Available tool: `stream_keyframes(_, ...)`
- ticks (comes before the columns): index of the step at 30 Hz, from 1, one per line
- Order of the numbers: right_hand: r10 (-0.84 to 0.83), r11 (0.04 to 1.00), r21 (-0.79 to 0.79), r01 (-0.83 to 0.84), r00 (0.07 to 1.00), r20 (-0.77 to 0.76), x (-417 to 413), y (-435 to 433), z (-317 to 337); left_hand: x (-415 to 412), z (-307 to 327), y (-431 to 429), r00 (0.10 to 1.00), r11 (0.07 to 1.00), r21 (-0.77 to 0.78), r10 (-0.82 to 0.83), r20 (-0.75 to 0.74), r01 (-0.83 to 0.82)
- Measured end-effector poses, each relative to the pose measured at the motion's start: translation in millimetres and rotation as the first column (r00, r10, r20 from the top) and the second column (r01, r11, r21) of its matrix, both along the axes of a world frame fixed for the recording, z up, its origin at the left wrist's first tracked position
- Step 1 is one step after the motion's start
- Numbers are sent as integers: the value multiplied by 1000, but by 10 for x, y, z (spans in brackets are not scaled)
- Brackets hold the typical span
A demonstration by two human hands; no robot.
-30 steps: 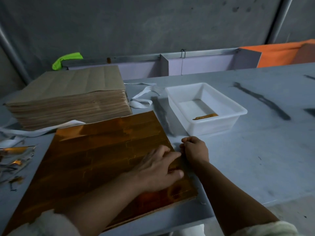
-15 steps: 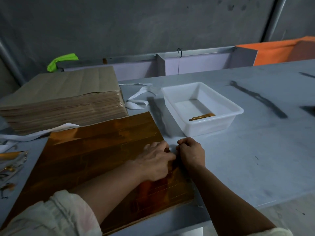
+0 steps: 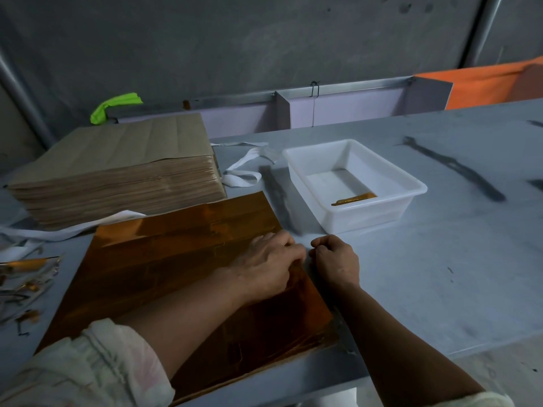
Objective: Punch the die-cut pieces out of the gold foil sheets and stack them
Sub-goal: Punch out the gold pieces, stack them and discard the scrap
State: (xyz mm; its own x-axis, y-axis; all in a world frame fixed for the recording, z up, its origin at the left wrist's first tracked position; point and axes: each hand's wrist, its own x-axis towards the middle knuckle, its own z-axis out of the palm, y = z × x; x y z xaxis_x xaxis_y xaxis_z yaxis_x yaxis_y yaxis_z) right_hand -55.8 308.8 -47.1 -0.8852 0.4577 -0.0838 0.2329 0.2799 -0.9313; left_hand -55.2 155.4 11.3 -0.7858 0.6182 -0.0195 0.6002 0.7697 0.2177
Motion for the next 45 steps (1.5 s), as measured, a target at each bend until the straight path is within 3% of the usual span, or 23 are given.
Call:
stream_keyframes(10,52,998,-24,-51,999,13,39,42,52,-96,186,-99,995,997,77,4,-96,4)
stream_keyframes(14,25,998,54,-20,994,-102,55,-24,191,-121,256,-206,994,993,119,18,-108,-6)
stream_keyframes(17,110,985,-123,-121,990,-90,17,-149,334,-122,275,-282,992,990,144,25,-125,-6)
stream_keyframes(20,191,913,-376,-161,980,45,-60,-275,443,-90,282,-347,986,982,189,35,-164,-3)
stream_keyframes(23,275,858,-482,-179,952,135,-85,-383,493,-39,296,-415,979,963,270,36,-199,19)
stream_keyframes(26,386,746,-617,-249,917,97,-98,-467,541,3,294,-459,976,941,338,58,-208,16)
stream_keyframes(31,491,642,-589,-490,853,-175,-204,-501,593,6,180,-567,968,917,355,230,-105,-179)
stream_keyframes(35,525,502,-668,-549,807,-269,-195,-461,507,44,77,-630,957,897,347,291,0,-273)
stream_keyframes(40,532,490,-663,-566,797,-286,-173,-441,448,-31,-121,-701,880,837,277,465,95,-473)
stream_keyframes(45,554,579,-598,-554,805,-210,-191,-422,413,-156,-317,-975,776,758,162,617,132,-631)
